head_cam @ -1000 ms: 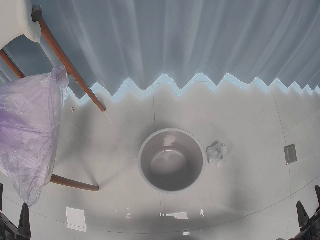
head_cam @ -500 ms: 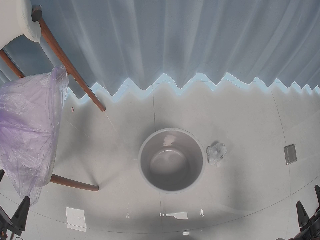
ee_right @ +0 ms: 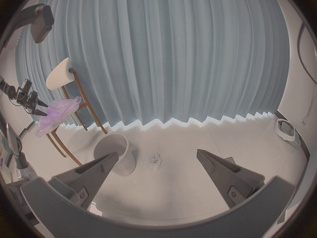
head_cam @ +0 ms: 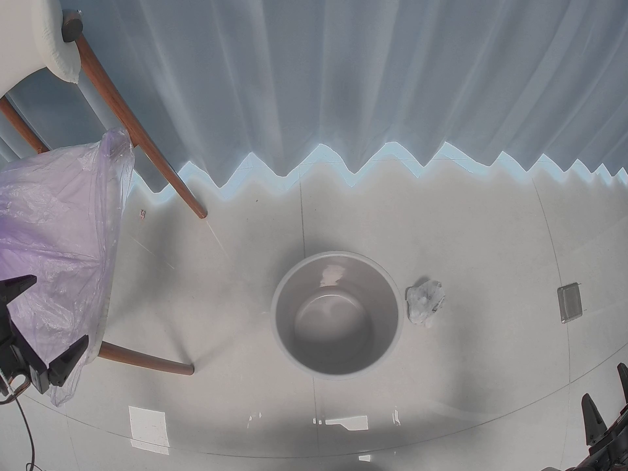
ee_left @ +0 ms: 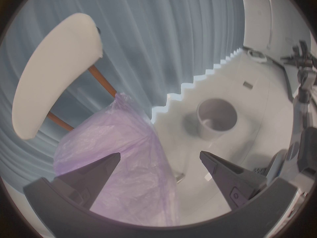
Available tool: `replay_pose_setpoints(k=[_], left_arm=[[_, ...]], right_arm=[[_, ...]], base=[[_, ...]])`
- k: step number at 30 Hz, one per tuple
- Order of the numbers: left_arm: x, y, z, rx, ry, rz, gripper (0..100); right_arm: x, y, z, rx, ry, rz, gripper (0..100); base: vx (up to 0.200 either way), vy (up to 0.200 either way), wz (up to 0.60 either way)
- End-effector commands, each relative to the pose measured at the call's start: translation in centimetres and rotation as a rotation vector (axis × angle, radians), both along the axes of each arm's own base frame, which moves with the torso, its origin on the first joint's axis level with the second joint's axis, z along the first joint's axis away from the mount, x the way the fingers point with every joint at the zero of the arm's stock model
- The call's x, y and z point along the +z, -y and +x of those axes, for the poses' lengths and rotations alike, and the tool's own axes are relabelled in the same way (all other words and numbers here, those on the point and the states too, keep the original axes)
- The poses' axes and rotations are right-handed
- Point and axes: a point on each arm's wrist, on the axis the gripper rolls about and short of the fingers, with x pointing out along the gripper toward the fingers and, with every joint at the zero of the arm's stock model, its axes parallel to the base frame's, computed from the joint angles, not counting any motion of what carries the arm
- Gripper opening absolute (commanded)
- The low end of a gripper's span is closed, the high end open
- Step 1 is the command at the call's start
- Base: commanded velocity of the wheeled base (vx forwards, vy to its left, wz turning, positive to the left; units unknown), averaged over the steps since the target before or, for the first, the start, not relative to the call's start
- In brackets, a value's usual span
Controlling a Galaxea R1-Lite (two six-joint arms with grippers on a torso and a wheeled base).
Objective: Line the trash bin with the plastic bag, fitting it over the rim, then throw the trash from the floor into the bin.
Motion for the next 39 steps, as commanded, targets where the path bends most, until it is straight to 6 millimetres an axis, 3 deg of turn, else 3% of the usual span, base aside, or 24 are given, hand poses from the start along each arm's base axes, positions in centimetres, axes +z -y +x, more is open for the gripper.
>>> replay_pose_setpoints(k=[1,8,10,14,26,34,35,39], left_arm=[[-0.6,0.0,3.7,0.035,-0.116,0.098,100],[-1.2,0.0,7.3,0.072,-0.112,0.119,100],[-1.3,0.4,9.6,0.056,-0.065,0.117,100],[-2.1,1.0,11.9,0.065,-0.017,0.103,100],[-1.8,1.4,13.7,0.115,-0.009,0.117,100],[-1.4,1.3,13.6,0.163,0.008,0.136,100],[-1.4,1.3,13.7,0.165,0.009,0.137,0],[-1.5,1.2,13.6,0.165,0.006,0.137,0]], right_arm=[[-0.5,0.0,0.0,-0.001,0.001,0.0,100],[-0.5,0.0,0.0,-0.001,0.001,0.0,100],[-0.5,0.0,0.0,0.001,-0.001,0.0,100],[-0.5,0.0,0.0,-0.001,0.001,0.0,100],[-0.5,0.0,0.0,-0.001,0.001,0.0,100],[-0.5,0.0,0.0,0.001,0.001,0.0,100],[-0.5,0.0,0.0,0.001,0.001,0.0,100],[-0.5,0.0,0.0,-0.001,-0.001,0.0,100]], base=[[0.0,0.0,0.0],[0.0,0.0,0.0],[0.0,0.0,0.0],[0.0,0.0,0.0],[0.0,0.0,0.0],[0.0,0.0,0.0],[0.0,0.0,0.0],[0.0,0.0,0.0]])
